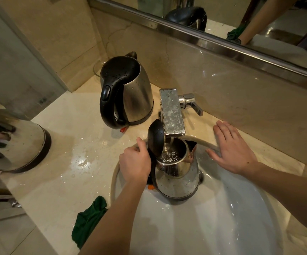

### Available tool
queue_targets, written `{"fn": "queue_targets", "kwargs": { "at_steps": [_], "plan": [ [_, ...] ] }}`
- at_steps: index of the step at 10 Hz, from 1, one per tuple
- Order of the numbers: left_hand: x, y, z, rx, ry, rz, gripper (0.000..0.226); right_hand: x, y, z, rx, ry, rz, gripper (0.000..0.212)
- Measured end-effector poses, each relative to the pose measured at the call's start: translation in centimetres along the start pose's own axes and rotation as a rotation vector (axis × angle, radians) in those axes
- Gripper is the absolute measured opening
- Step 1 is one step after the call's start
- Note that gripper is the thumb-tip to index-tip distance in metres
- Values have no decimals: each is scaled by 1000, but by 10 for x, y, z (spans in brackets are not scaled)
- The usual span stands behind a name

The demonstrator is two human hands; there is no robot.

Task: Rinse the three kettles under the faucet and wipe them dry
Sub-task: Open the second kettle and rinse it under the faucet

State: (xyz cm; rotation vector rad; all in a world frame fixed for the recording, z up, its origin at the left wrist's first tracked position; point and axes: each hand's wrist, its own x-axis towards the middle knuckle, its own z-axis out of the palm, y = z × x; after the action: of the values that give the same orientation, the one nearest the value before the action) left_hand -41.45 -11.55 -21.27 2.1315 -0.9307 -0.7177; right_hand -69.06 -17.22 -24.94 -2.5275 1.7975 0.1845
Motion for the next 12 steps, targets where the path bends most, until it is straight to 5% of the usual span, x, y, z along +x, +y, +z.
{"fn": "queue_targets", "kwargs": {
  "at_steps": [12],
  "plan": [
    [1,-3,2,6,5,5,62,0,1,2,-6,24,-7,88]
  ]
}}
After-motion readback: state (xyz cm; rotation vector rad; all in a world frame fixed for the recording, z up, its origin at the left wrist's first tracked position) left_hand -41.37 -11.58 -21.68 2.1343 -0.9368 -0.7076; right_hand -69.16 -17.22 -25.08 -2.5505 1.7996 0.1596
